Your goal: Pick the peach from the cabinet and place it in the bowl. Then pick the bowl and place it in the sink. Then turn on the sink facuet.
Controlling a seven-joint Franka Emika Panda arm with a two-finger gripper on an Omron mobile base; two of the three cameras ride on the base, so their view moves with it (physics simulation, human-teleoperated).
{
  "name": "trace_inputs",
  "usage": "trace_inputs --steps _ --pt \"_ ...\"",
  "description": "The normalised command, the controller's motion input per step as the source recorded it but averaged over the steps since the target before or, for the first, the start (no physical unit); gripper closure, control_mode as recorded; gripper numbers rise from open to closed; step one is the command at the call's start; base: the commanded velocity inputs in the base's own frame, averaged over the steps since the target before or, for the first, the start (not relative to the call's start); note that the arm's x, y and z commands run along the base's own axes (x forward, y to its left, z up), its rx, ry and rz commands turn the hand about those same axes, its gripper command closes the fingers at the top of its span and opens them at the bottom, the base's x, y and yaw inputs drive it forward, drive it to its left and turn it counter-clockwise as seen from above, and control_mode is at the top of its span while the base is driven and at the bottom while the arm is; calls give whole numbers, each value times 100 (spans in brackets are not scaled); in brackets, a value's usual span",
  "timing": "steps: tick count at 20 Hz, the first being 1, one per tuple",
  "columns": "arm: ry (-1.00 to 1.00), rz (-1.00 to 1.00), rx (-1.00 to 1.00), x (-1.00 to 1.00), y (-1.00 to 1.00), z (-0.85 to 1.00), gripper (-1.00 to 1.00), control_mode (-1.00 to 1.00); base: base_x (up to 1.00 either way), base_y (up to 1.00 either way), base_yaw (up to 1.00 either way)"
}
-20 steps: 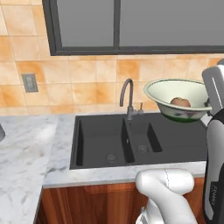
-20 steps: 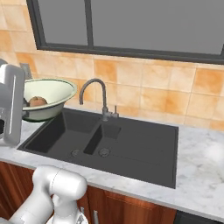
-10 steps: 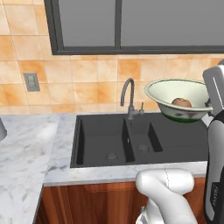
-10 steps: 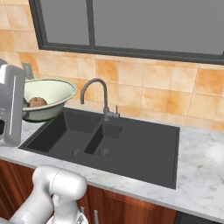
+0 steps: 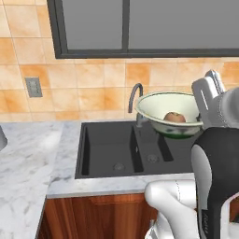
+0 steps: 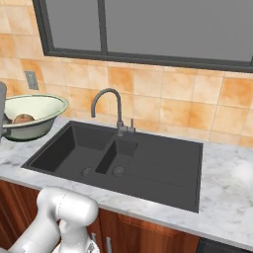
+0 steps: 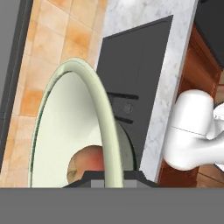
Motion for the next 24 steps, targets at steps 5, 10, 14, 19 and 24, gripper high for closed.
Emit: trace_inputs --steps 5,10,14,19,24 --pt "11 -25 0 19 94 -46 100 -100 0 0 0" --pt "4 -29 3 38 43 -63 100 -100 0 0 0" --pt "1 -27 7 46 24 -56 100 -100 0 0 0" --pt "0 -22 8 62 20 -59 100 -100 0 0 0" --pt "0 -7 8 67 17 -61 100 -100 0 0 0"
